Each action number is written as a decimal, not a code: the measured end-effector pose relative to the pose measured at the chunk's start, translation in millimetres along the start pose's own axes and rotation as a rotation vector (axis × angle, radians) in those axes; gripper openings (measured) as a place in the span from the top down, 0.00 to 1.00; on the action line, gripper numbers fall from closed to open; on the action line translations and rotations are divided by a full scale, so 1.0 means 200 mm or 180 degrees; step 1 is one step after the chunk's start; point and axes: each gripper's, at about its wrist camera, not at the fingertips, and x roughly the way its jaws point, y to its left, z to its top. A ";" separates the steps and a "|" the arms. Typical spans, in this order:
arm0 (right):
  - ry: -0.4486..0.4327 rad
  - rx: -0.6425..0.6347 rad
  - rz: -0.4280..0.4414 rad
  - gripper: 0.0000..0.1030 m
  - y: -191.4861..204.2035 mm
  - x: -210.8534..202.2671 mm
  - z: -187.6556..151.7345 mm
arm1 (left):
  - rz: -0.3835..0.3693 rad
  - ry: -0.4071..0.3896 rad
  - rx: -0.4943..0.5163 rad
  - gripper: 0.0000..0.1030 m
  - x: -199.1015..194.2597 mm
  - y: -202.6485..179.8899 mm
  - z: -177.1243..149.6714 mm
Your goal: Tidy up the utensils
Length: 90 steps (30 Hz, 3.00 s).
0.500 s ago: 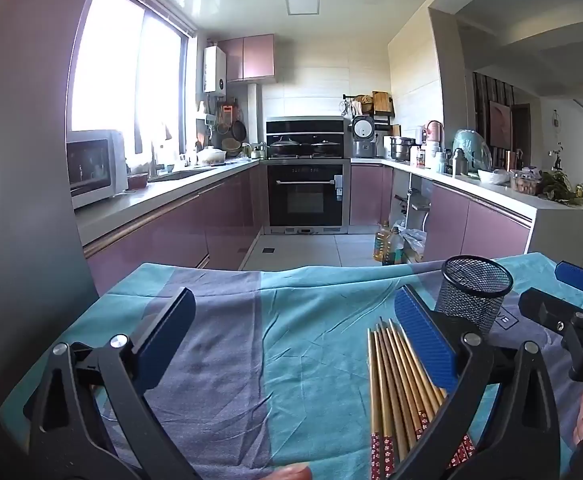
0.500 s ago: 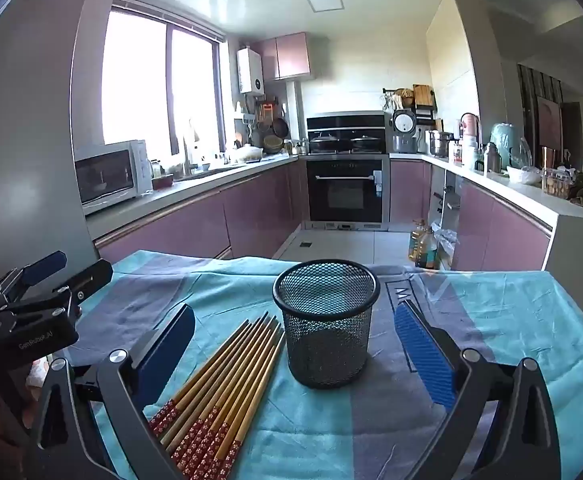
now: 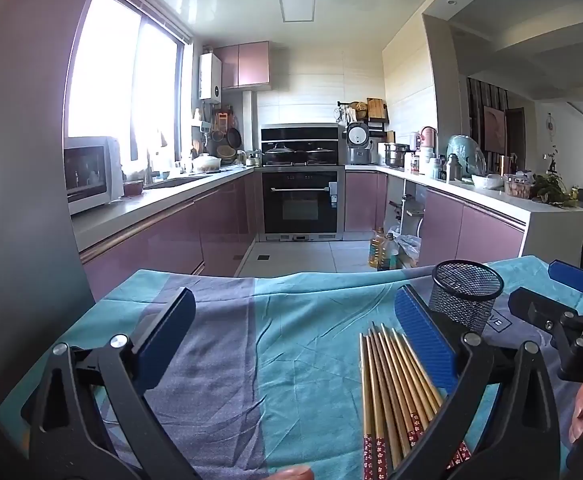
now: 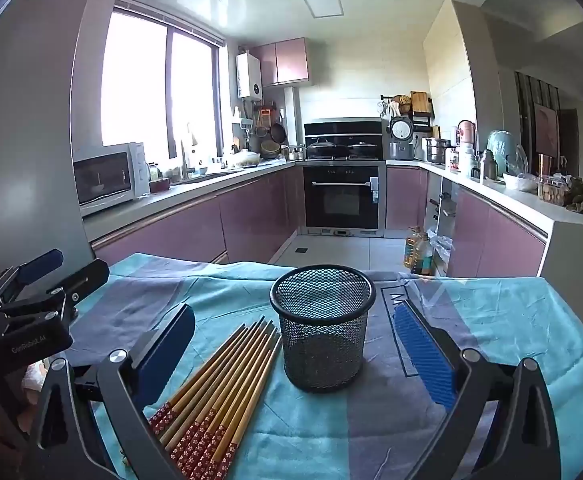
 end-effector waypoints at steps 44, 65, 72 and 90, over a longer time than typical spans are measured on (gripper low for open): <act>-0.0067 0.0011 0.0040 0.06 0.00 0.00 0.00 | -0.0053 -0.0042 -0.0010 0.04 -0.01 0.00 0.00; -0.0088 0.0006 0.0050 0.06 0.00 0.00 0.01 | -0.0046 -0.0069 -0.0012 0.04 -0.02 0.00 0.01; -0.0083 0.0013 0.0058 0.06 -0.01 -0.01 0.02 | -0.0035 -0.0085 -0.0013 0.04 -0.02 0.00 0.02; -0.0086 0.0022 0.0081 0.06 0.00 -0.01 0.03 | -0.0037 -0.0088 -0.0018 0.04 -0.02 0.00 0.02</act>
